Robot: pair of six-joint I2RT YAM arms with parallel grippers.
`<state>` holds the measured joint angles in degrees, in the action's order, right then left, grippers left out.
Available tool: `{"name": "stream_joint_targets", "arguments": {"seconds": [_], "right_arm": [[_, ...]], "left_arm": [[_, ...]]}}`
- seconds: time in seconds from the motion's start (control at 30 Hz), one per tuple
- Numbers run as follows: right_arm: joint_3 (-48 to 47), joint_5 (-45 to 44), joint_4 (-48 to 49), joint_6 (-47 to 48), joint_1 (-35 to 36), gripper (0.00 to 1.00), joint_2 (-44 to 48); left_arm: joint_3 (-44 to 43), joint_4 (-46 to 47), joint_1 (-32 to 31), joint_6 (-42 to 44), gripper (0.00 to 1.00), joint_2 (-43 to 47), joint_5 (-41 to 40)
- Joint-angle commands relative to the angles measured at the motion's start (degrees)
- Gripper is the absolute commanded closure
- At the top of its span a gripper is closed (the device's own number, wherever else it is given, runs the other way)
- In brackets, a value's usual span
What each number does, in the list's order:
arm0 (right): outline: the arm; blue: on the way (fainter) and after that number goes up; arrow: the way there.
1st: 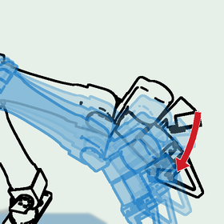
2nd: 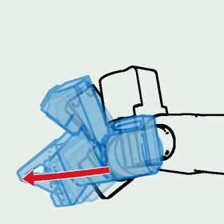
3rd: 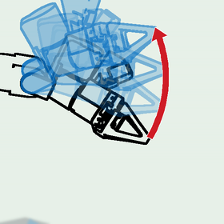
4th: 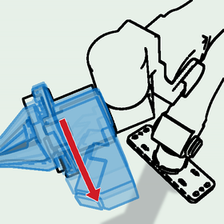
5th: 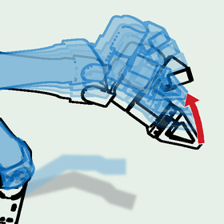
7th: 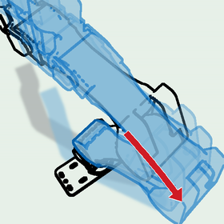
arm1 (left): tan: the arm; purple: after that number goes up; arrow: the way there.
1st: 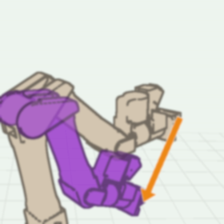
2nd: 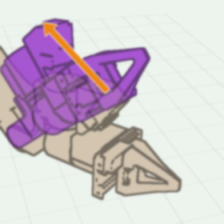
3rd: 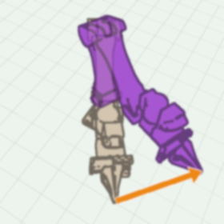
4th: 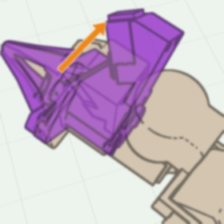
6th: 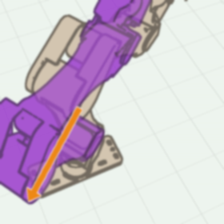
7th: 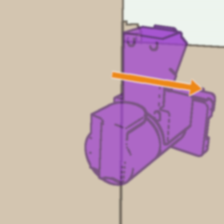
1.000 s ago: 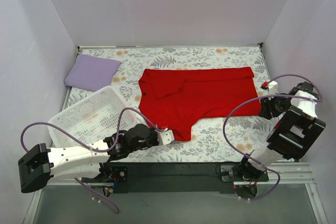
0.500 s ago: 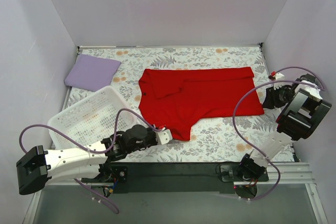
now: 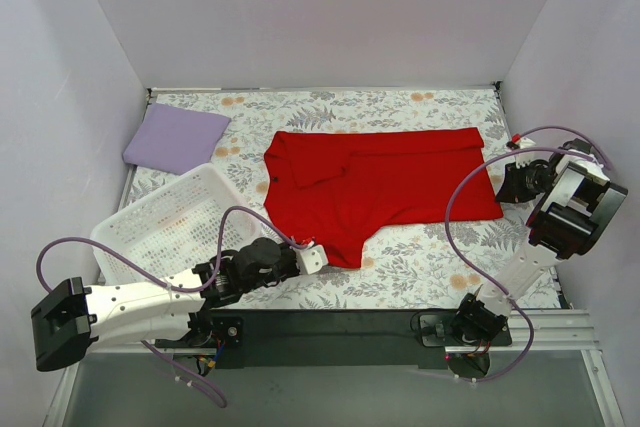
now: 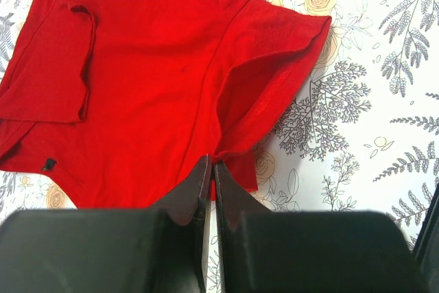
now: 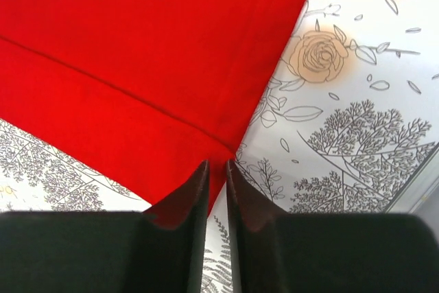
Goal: Fold and stack the t-shirts
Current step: Fold the tshirt
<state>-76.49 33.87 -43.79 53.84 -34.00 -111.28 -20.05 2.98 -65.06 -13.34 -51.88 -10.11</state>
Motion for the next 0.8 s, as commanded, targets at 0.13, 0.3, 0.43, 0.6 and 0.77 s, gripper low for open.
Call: {"name": "stream_joint_targets", "arguments": {"seconds": [0.13,0.3,0.43,0.6,0.77], "right_arm": [[-1.6,3.8,0.3,-0.7,0.1,0.92,-0.1],[-1.5,3.8,0.5,-0.8,0.1,0.99,0.5],[-1.2,5.1,0.5,-0.9,0.1,0.99,3.2],[-0.9,7.1,0.4,-1.4,0.1,0.99,6.3],[-0.2,7.4,0.5,-1.3,0.7,0.99,8.6]], "left_arm": [[-0.3,-0.8,-0.1,-0.6,1.00,1.1,-1.1],[-0.2,-0.8,-0.1,-0.5,1.00,1.5,-1.3],[-0.3,-0.3,0.0,-0.6,1.00,2.3,-1.8],[0.0,1.2,1.9,0.1,1.00,3.9,-1.3],[0.5,2.6,6.0,1.3,1.00,5.1,1.0]]}}
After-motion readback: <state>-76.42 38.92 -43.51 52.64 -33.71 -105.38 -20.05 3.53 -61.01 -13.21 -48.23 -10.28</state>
